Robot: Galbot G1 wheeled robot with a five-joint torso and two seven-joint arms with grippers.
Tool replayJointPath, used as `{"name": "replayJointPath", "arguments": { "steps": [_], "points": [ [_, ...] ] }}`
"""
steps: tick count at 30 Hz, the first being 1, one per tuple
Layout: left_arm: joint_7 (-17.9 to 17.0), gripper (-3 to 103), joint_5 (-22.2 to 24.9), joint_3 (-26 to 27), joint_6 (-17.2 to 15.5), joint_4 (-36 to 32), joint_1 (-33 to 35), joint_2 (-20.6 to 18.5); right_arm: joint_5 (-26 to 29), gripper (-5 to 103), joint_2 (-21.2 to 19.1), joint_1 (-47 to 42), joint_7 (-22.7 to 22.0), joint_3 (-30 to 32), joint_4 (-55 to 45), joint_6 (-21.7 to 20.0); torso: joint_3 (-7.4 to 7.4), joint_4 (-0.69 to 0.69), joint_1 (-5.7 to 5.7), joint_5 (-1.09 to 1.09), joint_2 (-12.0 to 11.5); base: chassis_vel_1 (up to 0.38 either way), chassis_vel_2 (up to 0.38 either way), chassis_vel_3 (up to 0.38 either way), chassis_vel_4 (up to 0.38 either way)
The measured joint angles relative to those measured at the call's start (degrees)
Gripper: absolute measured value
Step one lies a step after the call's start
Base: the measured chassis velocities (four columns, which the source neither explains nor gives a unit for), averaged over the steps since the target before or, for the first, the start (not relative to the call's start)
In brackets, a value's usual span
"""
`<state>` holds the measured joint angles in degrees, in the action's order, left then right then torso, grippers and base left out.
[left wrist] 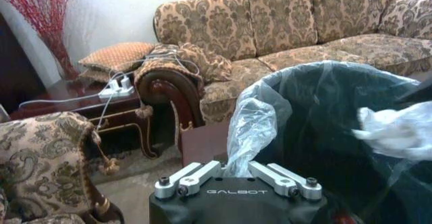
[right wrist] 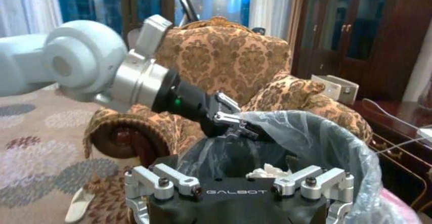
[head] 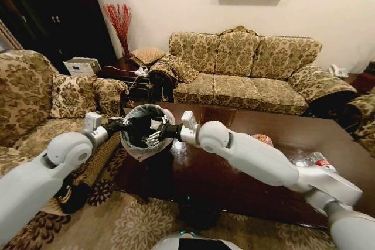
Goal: Move to the front of the table and place the trash on the table into the trash bin.
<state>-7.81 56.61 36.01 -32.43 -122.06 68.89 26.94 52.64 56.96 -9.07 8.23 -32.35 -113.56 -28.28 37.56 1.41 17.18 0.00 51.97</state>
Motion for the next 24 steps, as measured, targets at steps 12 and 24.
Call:
{"name": "replayJointPath", "arguments": {
  "steps": [12,24],
  "points": [
    [0.0,1,0.3,0.3,-0.1,-0.1,-0.1,-0.8,-3.1,100,-7.9,-4.2,4.7,6.6,-4.0,0.1,0.00,-0.03,0.00,0.00,0.0,0.000,0.000,0.000,0.000],
    [-0.6,1,0.3,-0.2,-0.5,-2.1,0.5,0.0,-2.1,100,1.9,1.7,-2.3,2.7,3.2,4.0,0.00,0.00,0.00,-0.01,0.0,0.000,0.000,0.000,0.000]
  ]
}}
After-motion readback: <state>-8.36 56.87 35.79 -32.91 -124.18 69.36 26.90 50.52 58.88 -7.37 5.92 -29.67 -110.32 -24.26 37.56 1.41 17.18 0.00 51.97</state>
